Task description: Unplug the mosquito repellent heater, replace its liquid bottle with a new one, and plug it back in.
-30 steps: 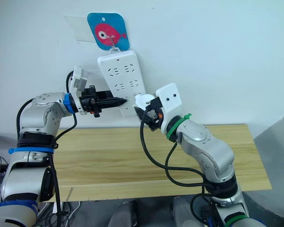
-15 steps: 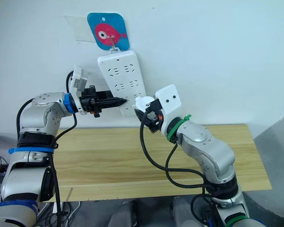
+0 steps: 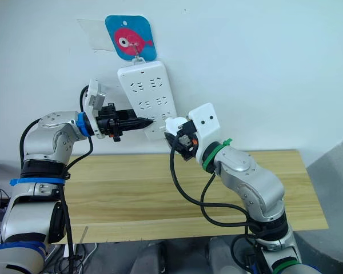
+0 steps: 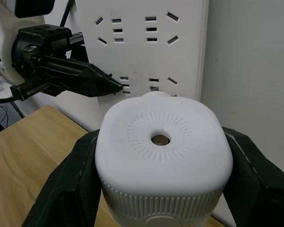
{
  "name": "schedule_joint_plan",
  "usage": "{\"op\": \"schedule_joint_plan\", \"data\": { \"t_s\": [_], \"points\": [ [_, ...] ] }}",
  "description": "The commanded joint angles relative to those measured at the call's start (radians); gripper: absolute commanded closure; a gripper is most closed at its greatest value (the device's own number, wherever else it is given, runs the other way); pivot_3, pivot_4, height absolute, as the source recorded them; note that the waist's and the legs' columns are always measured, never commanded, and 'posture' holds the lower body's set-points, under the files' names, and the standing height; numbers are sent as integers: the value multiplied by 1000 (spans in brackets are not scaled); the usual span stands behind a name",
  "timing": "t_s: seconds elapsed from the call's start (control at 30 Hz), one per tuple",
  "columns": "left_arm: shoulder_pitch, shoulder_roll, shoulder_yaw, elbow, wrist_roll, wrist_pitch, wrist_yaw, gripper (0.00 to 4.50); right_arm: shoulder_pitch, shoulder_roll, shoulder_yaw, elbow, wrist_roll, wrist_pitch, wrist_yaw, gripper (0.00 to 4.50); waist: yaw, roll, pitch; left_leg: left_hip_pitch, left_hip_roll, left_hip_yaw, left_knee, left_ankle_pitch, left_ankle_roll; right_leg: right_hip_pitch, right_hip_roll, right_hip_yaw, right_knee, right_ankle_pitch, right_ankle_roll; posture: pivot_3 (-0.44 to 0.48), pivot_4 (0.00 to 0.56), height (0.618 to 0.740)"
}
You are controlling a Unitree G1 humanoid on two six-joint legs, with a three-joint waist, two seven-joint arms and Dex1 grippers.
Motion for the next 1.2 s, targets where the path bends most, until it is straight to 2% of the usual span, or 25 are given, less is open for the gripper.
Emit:
{"op": "schedule_joint_plan", "data": {
  "t_s": [0.03, 1.2],
  "points": [
    [-21, 13, 13, -22, 1, -12, -1, 3201, -30, 13, -12, -41, -6, -36, 7, 1539, 0, 0, 0, 0, 0, 0, 0, 0, 0, 0, 0, 0, 0, 0, 0, -159, 214, 740],
    [-11, 10, 8, -27, 10, -29, -6, 3201, -11, 5, -2, -68, -36, 24, 12, 1539, 0, 0, 0, -1, 0, 0, -1, 0, 0, -1, 0, 0, -1, 0, 0, -160, 210, 740]
  ]
}}
